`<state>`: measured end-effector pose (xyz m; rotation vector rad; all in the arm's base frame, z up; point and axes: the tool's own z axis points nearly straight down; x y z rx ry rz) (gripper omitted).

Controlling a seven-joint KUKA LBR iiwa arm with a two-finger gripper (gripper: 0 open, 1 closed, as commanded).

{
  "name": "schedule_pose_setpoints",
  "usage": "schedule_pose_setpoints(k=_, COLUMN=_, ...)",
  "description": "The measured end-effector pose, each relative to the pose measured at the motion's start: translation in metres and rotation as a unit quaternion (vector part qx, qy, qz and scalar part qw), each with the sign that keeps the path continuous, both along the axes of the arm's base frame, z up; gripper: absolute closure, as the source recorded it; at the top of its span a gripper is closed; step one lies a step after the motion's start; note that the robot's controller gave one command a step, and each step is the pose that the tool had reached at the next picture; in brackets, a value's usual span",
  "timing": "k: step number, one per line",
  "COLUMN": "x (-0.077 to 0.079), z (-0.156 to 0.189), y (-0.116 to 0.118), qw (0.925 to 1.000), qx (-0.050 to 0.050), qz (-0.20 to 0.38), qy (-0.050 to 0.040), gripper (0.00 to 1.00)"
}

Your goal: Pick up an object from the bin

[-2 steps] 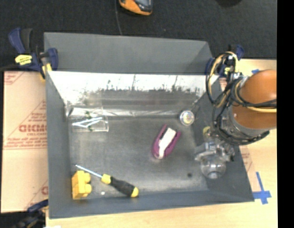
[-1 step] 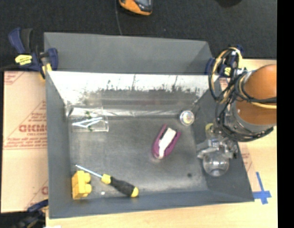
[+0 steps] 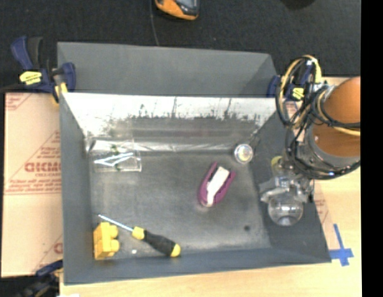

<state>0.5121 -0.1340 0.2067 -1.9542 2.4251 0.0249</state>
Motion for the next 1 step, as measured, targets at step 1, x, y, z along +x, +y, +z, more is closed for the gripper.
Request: schedule_pose_setpoints(k=1, x=0.0000, z=0.0126, y=-0.0001, qw=1.0000, qx=0.000, qz=-0.001, qy=0.0002, gripper=1.00)
